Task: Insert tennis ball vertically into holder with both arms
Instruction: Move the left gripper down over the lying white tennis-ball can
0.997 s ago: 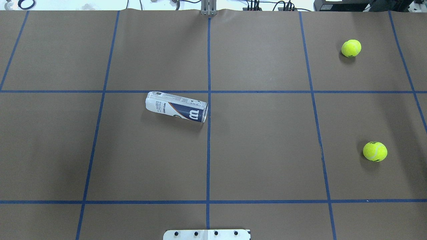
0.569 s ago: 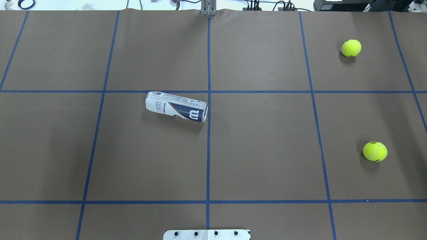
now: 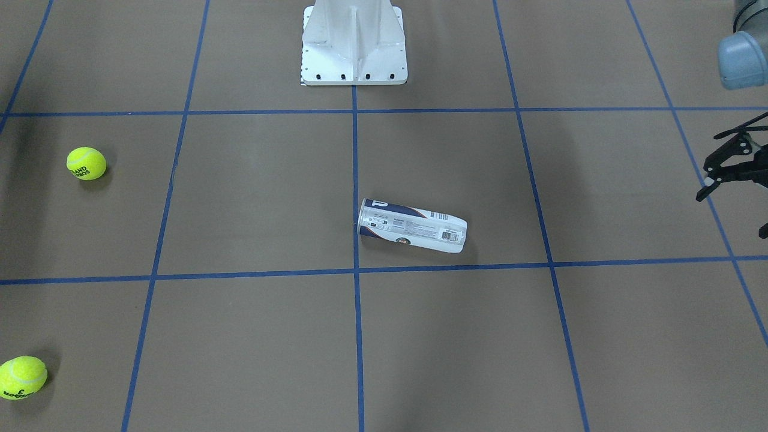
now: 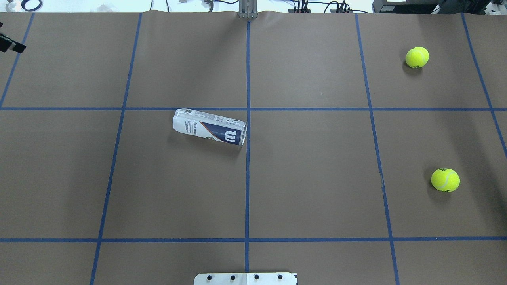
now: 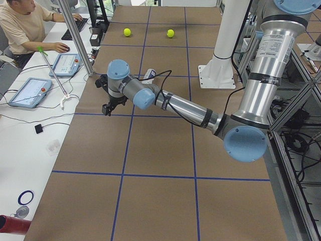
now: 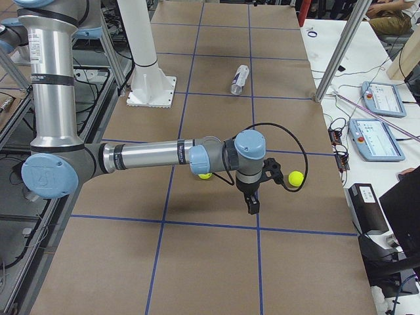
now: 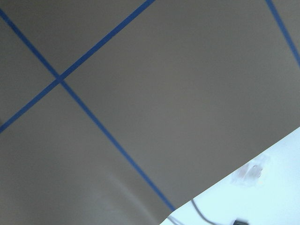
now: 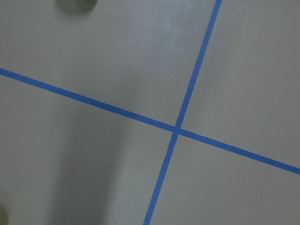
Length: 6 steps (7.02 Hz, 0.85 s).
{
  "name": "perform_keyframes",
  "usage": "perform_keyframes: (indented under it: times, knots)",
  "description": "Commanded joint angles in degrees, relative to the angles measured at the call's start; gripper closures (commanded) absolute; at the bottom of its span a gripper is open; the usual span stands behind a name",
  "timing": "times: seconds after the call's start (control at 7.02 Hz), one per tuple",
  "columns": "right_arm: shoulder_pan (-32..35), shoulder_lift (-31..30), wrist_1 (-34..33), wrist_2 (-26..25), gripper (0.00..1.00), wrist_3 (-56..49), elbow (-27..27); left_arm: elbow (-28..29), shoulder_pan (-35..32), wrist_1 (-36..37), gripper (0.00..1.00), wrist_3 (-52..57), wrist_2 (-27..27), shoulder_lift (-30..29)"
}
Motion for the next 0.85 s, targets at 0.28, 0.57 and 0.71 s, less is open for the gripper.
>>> perform_keyframes:
  times: [0.28, 0.57, 0.71]
  knots:
    - [-0.1, 0.0, 0.0, 0.0, 0.00, 0.2, 0.0, -0.6, 14.6, -0.4, 0.00, 0.6, 0.6, -13.1]
    - [-0.1, 0.0, 0.0, 0.0, 0.00, 0.2, 0.0, -0.5, 24.4, -0.5, 0.00, 1.0, 7.1, -16.3]
    - [-0.1, -0.1, 0.0, 0.0, 0.00, 0.2, 0.0, -0.5, 28.8, -0.1, 0.00, 4.1, 10.7, -17.5]
